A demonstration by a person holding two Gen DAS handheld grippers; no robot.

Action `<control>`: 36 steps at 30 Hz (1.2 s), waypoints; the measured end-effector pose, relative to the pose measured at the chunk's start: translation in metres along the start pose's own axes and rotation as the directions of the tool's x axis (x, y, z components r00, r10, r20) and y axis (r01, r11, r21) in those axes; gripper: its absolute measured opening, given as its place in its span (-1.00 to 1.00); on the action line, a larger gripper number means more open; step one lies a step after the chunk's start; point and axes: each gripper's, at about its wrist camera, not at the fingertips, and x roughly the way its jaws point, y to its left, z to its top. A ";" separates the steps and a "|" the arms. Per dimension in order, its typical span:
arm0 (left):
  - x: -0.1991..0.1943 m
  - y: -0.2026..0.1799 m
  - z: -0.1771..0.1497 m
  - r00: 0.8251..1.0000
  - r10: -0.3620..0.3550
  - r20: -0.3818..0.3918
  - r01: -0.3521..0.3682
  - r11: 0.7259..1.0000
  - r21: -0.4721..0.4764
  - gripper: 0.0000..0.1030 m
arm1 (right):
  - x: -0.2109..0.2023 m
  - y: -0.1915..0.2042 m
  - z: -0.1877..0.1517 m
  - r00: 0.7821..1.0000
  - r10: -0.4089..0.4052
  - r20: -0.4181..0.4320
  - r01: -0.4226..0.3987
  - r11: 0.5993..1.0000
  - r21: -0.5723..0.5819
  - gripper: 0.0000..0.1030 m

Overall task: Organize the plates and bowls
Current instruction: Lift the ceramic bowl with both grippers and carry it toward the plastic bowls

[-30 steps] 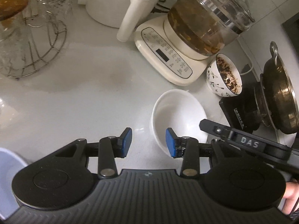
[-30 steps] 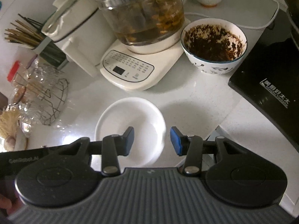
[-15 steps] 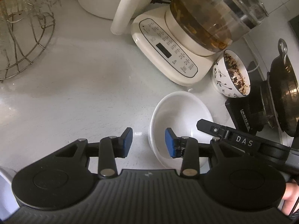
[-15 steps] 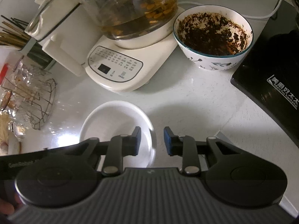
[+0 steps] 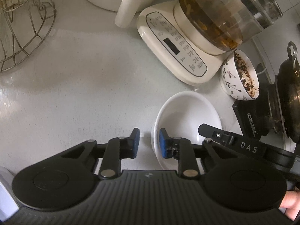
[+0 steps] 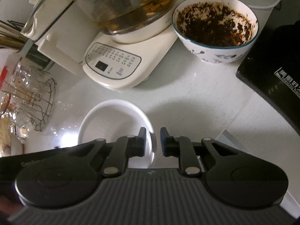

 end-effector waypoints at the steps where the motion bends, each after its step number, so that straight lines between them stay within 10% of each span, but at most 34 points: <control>1: 0.000 0.000 0.000 1.000 -0.003 -0.002 0.003 1.000 -0.001 -0.58 | 0.001 0.001 -0.001 1.000 0.005 -0.003 -0.005 1.000 -0.001 -0.70; 36: -0.087 0.009 0.002 0.993 0.000 0.114 -0.001 1.000 0.009 -0.58 | -0.046 0.060 -0.002 0.993 0.102 0.053 -0.097 0.991 -0.086 -0.80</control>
